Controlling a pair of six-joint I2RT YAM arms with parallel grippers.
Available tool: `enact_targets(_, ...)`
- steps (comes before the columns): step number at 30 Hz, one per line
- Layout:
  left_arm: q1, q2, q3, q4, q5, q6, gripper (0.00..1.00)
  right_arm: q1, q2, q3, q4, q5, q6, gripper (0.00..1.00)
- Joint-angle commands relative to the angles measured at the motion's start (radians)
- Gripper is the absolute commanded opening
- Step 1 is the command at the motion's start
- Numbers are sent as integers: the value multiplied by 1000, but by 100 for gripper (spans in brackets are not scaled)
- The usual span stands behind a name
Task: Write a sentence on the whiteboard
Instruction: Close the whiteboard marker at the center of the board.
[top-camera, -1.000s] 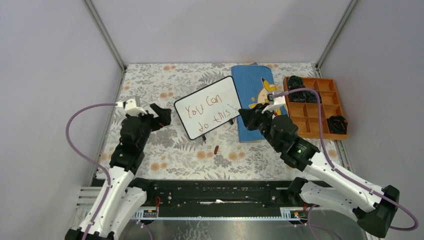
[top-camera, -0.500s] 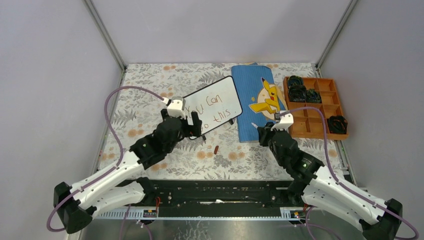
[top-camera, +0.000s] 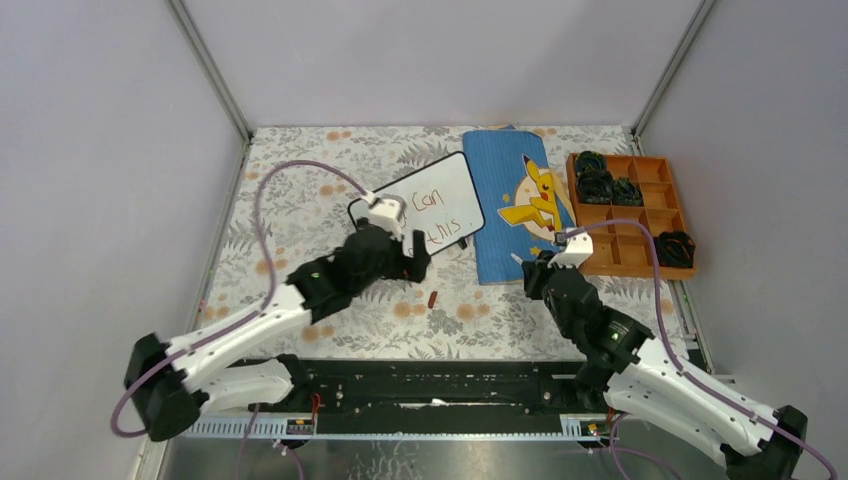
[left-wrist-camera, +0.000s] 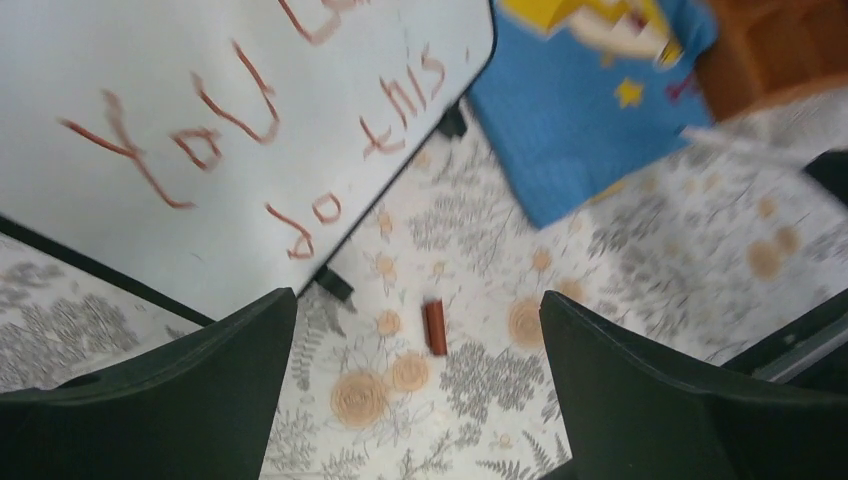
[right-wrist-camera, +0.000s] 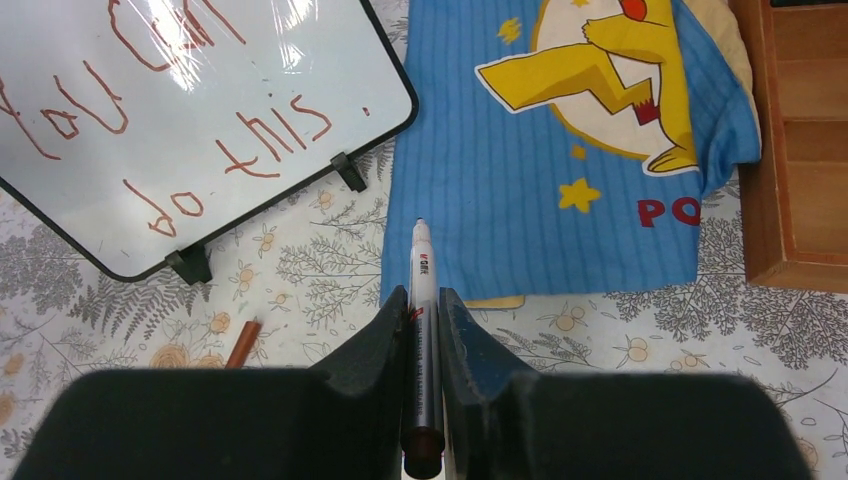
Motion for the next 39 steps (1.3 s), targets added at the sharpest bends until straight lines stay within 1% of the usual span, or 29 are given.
enact_targets(1, -82, 168, 114, -236, -32, -53, 99, 4, -22, 26, -14, 55, 17, 0)
enact_targets(3, -129, 224, 150, -257, -58, -76, 99, 4, -34, 26, -31, 58, 22, 0)
enact_targets(5, -148, 279, 177, -264, -56, -109, 99, 3, -50, 26, -48, 57, 27, 0)
enact_targets(10, -154, 405, 211, -265, 20, -130, 98, 4, -88, 28, -87, 60, 39, 0)
enact_targets(11, -154, 427, 217, -265, 38, -126, 95, 4, -96, 31, -93, 60, 37, 0)
enact_targets(13, -154, 471, 231, -263, 82, -109, 85, 4, -108, 30, -103, 62, 37, 0)
enact_targets(16, -155, 532, 259, -270, 138, -87, 72, 4, -116, 26, -102, 61, 37, 0)
enact_targets(18, -154, 574, 279, -281, 161, -78, 67, 4, -118, 25, -99, 59, 35, 0)
enact_targets(21, -155, 632, 311, -314, 157, -71, 61, 3, -118, 28, -95, 58, 32, 0)
enact_targets(25, -153, 696, 333, -340, 123, -65, 58, 4, -129, 28, -95, 58, 28, 0)
enact_targets(30, -146, 750, 359, -360, 84, -65, 57, 3, -154, 19, -97, 62, 32, 0)
enact_targets(34, -126, 765, 365, -360, 89, -65, 57, 3, -167, 15, -101, 65, 36, 0)
enact_targets(39, -90, 782, 376, -348, 134, -51, 57, 4, -176, 7, -103, 64, 41, 0)
